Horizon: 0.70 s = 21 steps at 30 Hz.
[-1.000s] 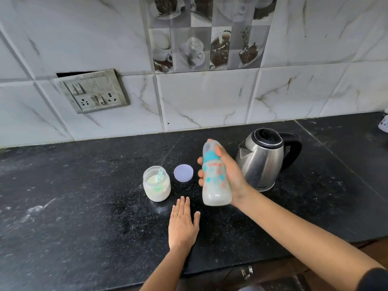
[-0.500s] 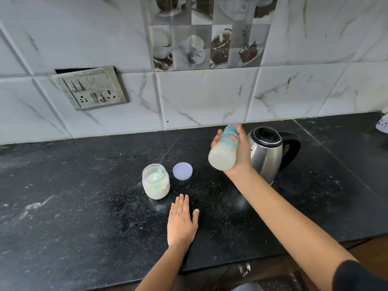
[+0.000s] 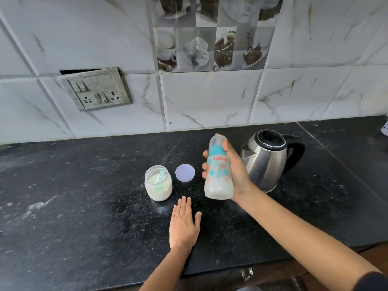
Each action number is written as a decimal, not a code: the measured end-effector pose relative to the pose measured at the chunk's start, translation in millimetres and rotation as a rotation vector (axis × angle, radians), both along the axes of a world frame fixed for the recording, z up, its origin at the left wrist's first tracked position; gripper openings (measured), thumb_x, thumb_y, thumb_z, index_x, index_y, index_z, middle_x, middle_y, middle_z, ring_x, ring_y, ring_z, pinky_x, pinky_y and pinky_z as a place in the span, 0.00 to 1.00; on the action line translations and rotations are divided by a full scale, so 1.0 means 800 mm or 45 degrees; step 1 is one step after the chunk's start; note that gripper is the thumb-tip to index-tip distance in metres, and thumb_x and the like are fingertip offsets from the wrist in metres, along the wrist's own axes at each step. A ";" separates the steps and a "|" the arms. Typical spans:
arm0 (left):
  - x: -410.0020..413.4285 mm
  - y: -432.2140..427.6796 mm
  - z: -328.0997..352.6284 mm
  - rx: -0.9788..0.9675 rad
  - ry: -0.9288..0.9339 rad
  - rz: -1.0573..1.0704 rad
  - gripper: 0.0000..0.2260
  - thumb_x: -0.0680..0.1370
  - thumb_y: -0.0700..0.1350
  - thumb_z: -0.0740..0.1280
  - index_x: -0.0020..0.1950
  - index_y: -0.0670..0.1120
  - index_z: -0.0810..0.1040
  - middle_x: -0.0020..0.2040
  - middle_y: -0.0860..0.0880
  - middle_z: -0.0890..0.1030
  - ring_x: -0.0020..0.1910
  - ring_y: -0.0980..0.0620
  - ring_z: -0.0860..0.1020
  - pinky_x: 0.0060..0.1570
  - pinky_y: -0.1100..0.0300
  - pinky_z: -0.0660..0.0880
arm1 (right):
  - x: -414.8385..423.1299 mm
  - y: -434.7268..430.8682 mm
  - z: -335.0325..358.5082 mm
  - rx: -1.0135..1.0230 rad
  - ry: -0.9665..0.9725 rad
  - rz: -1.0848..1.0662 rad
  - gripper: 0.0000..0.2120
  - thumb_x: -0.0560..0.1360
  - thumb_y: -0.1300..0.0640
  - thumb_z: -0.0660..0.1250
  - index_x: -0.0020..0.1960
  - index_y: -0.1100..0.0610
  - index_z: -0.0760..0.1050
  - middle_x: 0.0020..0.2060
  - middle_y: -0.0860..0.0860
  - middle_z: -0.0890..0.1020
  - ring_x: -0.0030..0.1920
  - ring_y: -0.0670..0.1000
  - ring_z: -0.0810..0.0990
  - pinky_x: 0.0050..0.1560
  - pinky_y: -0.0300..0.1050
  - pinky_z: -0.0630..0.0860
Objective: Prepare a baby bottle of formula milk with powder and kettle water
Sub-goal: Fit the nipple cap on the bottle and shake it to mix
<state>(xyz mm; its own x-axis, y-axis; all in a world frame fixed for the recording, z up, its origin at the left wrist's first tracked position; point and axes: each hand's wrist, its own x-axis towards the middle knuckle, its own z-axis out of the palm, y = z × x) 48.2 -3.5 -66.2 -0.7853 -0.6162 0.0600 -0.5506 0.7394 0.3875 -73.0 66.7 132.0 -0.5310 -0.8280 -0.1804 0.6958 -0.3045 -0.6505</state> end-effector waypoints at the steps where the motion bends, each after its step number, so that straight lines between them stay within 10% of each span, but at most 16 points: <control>1: 0.000 0.000 0.000 -0.001 0.004 0.002 0.37 0.74 0.64 0.34 0.78 0.46 0.50 0.78 0.49 0.51 0.77 0.55 0.47 0.71 0.63 0.36 | -0.001 -0.002 0.003 -0.014 0.008 -0.011 0.21 0.74 0.44 0.65 0.61 0.54 0.66 0.40 0.53 0.79 0.30 0.52 0.78 0.30 0.43 0.77; 21: -0.001 -0.001 0.001 0.000 -0.032 0.008 0.37 0.73 0.63 0.33 0.78 0.46 0.49 0.78 0.49 0.50 0.77 0.55 0.46 0.71 0.62 0.35 | -0.006 -0.014 0.002 -0.015 -0.046 0.040 0.21 0.72 0.44 0.64 0.58 0.55 0.67 0.38 0.52 0.79 0.29 0.51 0.78 0.29 0.42 0.77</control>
